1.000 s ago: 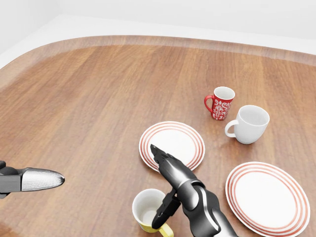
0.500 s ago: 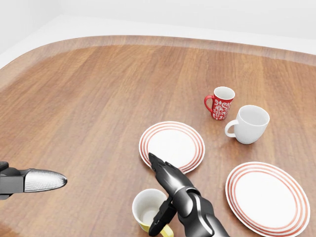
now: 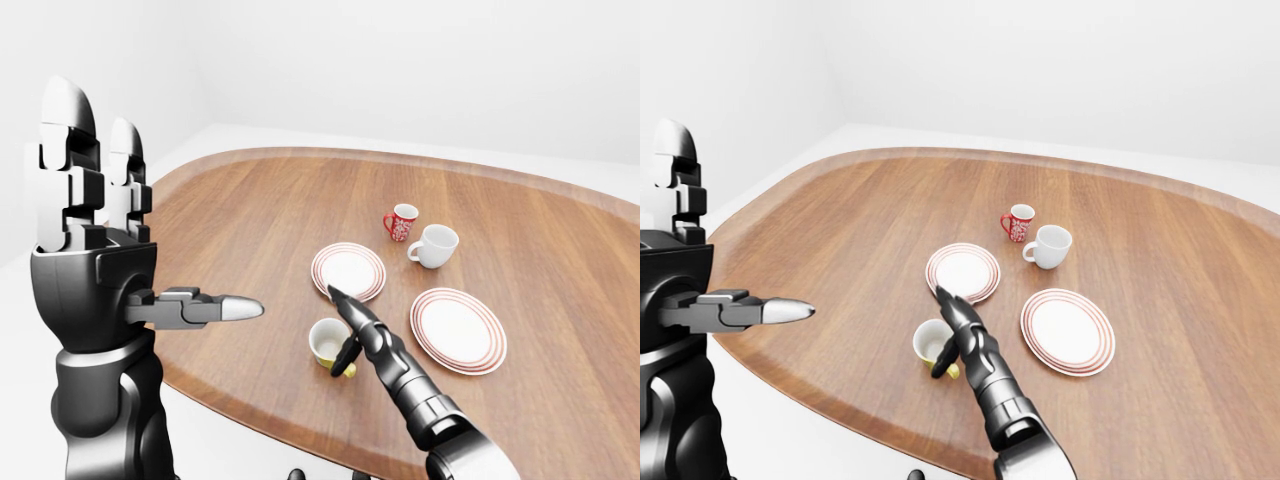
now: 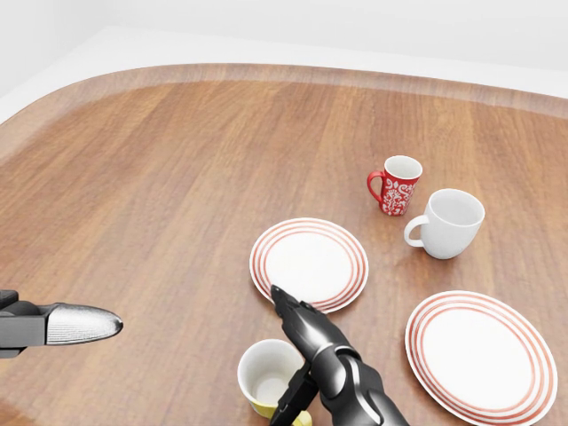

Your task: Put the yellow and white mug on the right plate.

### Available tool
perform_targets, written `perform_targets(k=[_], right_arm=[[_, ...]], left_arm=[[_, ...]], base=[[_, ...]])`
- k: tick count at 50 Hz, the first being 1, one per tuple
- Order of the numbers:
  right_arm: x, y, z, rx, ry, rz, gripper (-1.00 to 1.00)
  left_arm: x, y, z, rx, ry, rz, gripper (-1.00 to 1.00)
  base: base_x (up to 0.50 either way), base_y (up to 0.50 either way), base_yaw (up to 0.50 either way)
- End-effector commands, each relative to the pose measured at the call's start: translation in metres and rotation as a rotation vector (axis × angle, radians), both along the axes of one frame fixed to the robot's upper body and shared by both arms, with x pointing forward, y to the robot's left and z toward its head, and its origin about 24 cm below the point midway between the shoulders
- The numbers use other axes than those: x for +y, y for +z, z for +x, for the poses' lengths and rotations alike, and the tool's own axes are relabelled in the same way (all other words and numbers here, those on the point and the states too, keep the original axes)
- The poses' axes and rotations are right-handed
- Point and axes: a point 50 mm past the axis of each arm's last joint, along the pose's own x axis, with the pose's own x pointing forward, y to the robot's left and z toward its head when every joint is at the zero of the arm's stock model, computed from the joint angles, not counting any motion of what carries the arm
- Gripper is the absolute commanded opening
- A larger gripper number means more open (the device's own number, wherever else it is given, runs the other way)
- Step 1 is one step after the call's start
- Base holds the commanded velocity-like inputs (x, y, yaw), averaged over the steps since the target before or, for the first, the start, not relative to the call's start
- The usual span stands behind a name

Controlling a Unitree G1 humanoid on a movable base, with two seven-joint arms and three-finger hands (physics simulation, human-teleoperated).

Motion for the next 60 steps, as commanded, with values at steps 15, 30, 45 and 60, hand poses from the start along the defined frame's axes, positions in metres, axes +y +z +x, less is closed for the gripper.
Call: perform_targets(k=[15,30,45,60], right_arm=[[-0.001,-0.012,-0.004,0.021,-0.005,-0.011,1.00],[-0.002,-0.010,-0.004,0.014,-0.004,-0.011,-1.00],[0.001,0.031,0.008,-0.110,0.022,0.039,-1.00],[-0.023,0.085,0.022,-0.277,0.042,0.061,-1.00]], left_arm=[[-0.001,0.000,-0.001,-0.003,-0.002,0.000,1.00],[-0.002,0.000,-0.001,-0.003,-0.004,0.001,1.00],[-0.001,0.001,-0.001,-0.008,-0.003,0.002,1.00],[-0.001,-0.001,0.001,0.003,-0.004,-0.002,1.00]], base=[[0.00,0.00,0.00],[0.00,0.00,0.00],[0.00,0.00,0.00],[0.00,0.00,0.00]])
